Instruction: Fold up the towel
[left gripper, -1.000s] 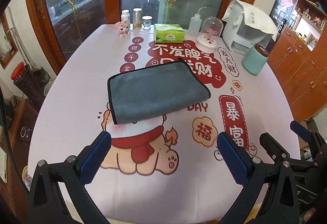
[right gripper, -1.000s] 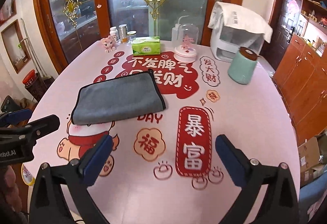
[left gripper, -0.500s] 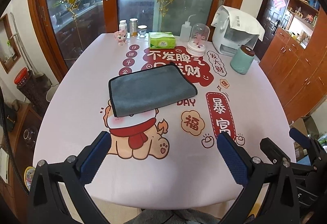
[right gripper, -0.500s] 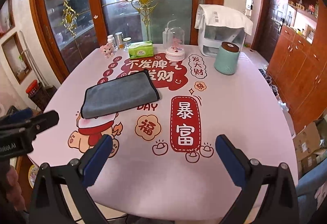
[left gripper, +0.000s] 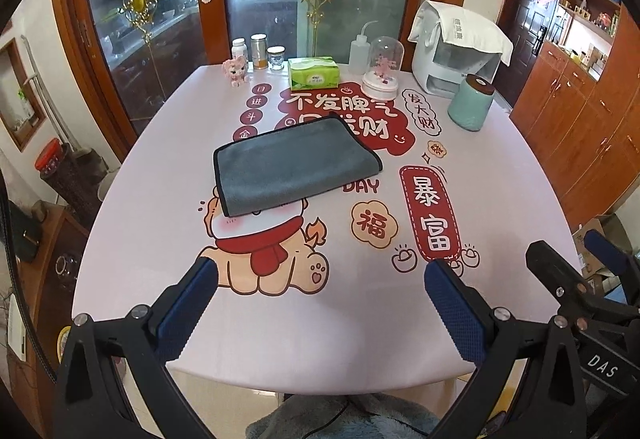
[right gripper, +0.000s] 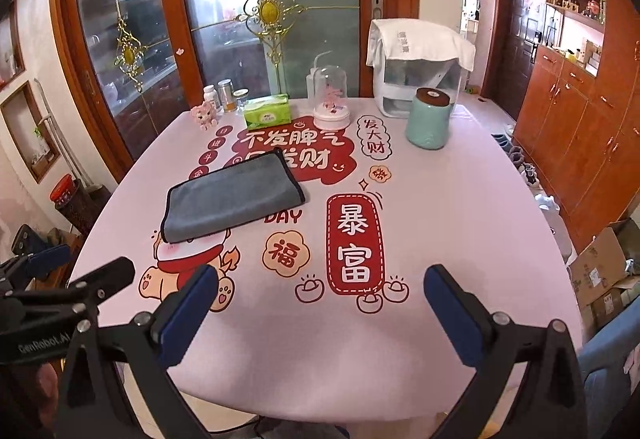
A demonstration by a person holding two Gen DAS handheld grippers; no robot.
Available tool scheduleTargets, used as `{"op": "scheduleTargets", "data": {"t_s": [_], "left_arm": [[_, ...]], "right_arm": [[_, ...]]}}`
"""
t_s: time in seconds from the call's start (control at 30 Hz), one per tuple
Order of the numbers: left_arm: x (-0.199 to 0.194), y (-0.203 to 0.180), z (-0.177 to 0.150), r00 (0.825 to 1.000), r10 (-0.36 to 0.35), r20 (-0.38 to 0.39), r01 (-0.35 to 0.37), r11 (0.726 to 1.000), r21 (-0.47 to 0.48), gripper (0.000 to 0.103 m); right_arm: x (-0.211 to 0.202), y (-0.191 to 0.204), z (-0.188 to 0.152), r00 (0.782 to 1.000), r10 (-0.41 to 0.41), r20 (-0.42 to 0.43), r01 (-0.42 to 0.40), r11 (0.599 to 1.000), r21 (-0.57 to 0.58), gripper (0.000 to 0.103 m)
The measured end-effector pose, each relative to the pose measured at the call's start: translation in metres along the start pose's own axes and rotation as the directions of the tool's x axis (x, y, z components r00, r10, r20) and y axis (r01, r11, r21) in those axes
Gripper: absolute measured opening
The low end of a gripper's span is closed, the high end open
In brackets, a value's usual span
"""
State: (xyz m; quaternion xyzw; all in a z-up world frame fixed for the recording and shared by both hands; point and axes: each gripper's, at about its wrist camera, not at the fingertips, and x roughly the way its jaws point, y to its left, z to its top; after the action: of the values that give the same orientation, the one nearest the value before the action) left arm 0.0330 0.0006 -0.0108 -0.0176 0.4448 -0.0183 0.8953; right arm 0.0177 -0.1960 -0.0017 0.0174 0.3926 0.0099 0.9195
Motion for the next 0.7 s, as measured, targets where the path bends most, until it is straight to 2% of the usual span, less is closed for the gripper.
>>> {"op": "scheduleTargets", "data": {"t_s": [0.7], "left_arm": [[-0.0057,-0.0087,-0.0029,0.999,0.041,0.016,-0.042,0.999,0.019,0.103]], "right_arm": [[-0.0042,-0.0086,-0.0066,1.0,-0.023,-0.015,0.023,1.0,0.018,0.103]]}}
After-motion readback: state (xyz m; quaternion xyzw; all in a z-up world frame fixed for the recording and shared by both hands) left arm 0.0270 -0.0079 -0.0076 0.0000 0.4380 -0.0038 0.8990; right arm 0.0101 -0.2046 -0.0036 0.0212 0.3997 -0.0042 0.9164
